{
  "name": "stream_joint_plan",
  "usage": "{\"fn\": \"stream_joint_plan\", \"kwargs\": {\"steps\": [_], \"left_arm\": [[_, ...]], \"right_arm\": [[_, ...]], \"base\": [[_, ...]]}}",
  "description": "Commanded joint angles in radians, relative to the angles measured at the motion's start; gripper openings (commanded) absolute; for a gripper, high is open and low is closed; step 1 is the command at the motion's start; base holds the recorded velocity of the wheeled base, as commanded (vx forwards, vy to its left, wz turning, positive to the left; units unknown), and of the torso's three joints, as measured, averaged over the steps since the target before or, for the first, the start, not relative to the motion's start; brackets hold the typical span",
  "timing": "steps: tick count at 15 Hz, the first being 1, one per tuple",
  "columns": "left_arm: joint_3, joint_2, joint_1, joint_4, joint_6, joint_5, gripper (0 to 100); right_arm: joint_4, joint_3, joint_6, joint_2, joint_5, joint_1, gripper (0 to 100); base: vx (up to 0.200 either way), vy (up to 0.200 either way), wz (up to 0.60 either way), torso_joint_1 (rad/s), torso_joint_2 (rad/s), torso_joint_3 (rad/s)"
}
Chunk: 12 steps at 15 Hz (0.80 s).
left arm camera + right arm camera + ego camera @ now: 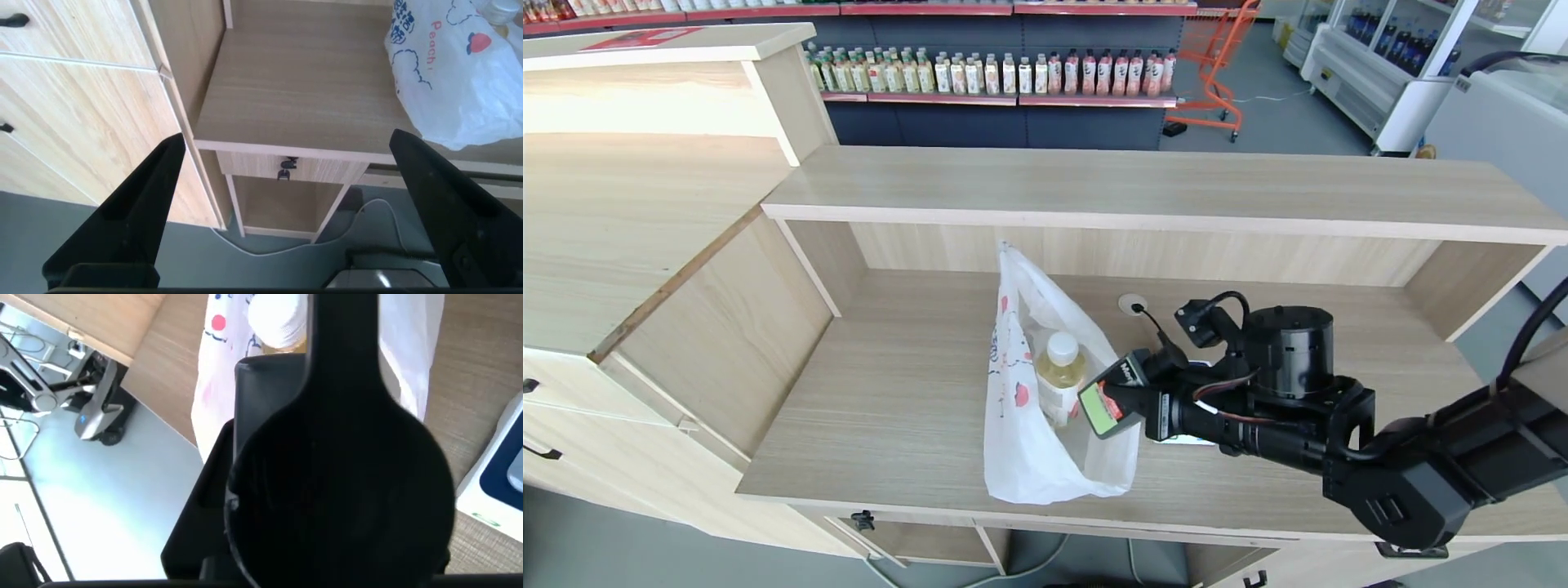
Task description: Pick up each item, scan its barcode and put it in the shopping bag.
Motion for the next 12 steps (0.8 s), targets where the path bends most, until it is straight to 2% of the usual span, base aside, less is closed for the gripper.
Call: {"fn": "stream_joint_plan", "kwargs": {"steps": [1, 5, 12], "left_arm": [[0.0, 0.0, 0.0, 0.0, 0.0, 0.001, 100], [0.0, 0.0, 0.0, 0.0, 0.0, 0.001, 100], [0.0, 0.0, 0.0, 0.0, 0.0, 0.001, 100]], "right_arm": [[-0.005, 0.008, -0.005, 0.073, 0.001, -0.002, 0], [-0.005, -0.004, -0.054, 0.142, 0.001, 0.0, 0], [-0.002, -0.222, -0.098, 0.313, 0.0, 0.004, 0]], "base": [[0.0, 0.0, 0.0, 0.0, 0.0, 0.0], [0.0, 0.0, 0.0, 0.0, 0.0, 0.0], [0.0, 0.0, 0.0, 0.0, 0.0, 0.0]]}}
